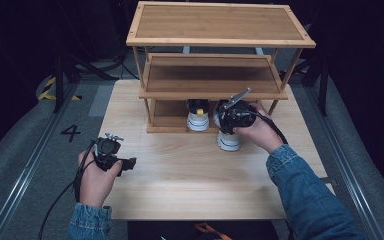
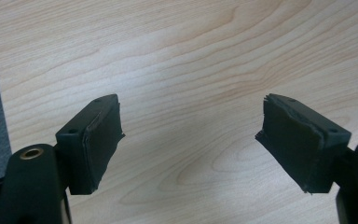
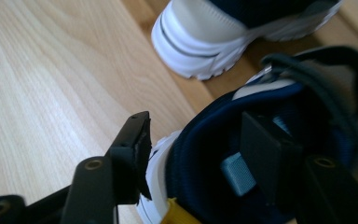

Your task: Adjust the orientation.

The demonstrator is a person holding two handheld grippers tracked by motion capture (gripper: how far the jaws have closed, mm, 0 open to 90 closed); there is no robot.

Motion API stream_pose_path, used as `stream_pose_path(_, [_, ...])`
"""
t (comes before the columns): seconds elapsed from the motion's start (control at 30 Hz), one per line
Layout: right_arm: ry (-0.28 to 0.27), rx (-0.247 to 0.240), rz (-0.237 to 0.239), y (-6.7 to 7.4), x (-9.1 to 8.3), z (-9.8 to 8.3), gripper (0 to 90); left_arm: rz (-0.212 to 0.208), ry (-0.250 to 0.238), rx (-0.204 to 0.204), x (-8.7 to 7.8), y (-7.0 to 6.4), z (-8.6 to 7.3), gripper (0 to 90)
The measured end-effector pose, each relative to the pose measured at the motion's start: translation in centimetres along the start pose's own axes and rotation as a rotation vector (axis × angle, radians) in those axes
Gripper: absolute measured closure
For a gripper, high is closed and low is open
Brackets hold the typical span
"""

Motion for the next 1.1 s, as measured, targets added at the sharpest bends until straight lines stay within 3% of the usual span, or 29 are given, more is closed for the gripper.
stream_pose_path(0.27, [-0.116,0.064,-0.109,-0.4,-4.0,-1.0,47.0,-0.017,0.021,0.045,1.2,-0.8,1.4,20.8])
stream_pose_path(0.53, [-0.151,0.171,-0.199,-0.2,-6.6,-4.3,49.6,-0.038,0.040,0.084,2.5,-1.9,2.8,20.8])
stream_pose_path(0.7, [-0.126,0.204,-0.214,0.6,-6.0,-5.9,50.6,-0.043,0.050,0.104,3.2,-2.4,3.4,20.8])
stream_pose_path(0.97, [-0.033,0.233,-0.204,2.4,-3.1,-7.4,51.5,-0.047,0.057,0.109,3.3,-2.5,3.5,20.8])
stream_pose_path(1.1, [-0.030,0.270,-0.206,2.9,-1.9,-7.5,52.3,-0.042,0.060,0.109,3.3,-2.3,3.3,20.8])
Point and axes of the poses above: each handheld gripper's, and its own axes: x roughly forward along the jaws, z roughly out of its top, y roughly to its left, the point moved 7 cm from there along x, roughly forward along the jaws, and after that the axes turned 12 degrees about -z, right-handed, at the moved point
